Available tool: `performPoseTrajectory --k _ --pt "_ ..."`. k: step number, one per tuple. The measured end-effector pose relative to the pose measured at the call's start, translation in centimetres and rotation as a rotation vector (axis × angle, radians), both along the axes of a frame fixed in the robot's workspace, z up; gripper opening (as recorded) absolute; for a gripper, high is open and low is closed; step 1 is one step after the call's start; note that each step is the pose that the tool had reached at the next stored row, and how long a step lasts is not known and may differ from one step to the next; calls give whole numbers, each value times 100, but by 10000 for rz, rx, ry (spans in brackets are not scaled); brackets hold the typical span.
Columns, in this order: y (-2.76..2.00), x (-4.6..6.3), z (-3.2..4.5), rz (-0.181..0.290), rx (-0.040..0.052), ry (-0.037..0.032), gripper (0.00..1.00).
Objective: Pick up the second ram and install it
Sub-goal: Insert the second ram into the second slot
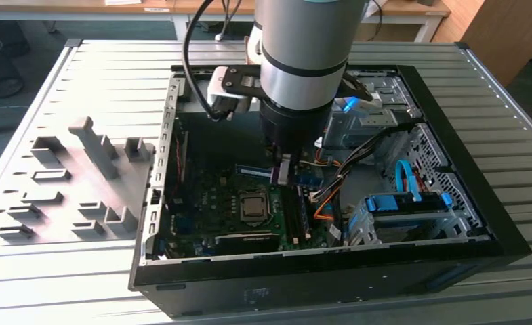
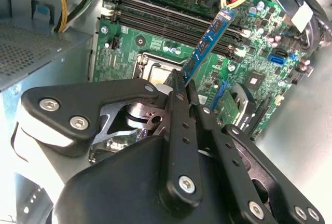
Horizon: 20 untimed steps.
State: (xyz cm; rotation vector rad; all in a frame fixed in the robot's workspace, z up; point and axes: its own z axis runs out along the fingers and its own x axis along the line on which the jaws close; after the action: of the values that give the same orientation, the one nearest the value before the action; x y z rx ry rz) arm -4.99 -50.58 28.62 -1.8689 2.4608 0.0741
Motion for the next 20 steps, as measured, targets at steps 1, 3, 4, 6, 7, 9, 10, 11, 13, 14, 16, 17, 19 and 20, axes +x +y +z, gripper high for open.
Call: performPoseTrajectory --k 1,3,4,6,7,9,10,11,13,14,16,17,19,20 --pt "0 0 0 -100 0 0 14" --pt "0 0 -1 -301 -1 0 14" --pt "0 0 -2 -405 -2 0 14" --pt "0 0 -2 -620 -3 0 14" --pt "0 0 -2 -722 -4 0 14" --pt "0 0 -4 -920 -5 0 14" --pt "0 0 -4 -1023 -7 0 14" --pt "0 0 -4 -1114 -7 0 14" --pt "0 0 -5 -1298 -10 0 14" --pt "0 0 -6 -1394 -12 0 14" --pt "0 0 -7 -1611 -15 0 14" --pt "0 0 -7 -1717 -17 0 14" --pt "0 0 -8 -1932 -18 0 14" --pt "0 0 -8 -2040 -18 0 14"
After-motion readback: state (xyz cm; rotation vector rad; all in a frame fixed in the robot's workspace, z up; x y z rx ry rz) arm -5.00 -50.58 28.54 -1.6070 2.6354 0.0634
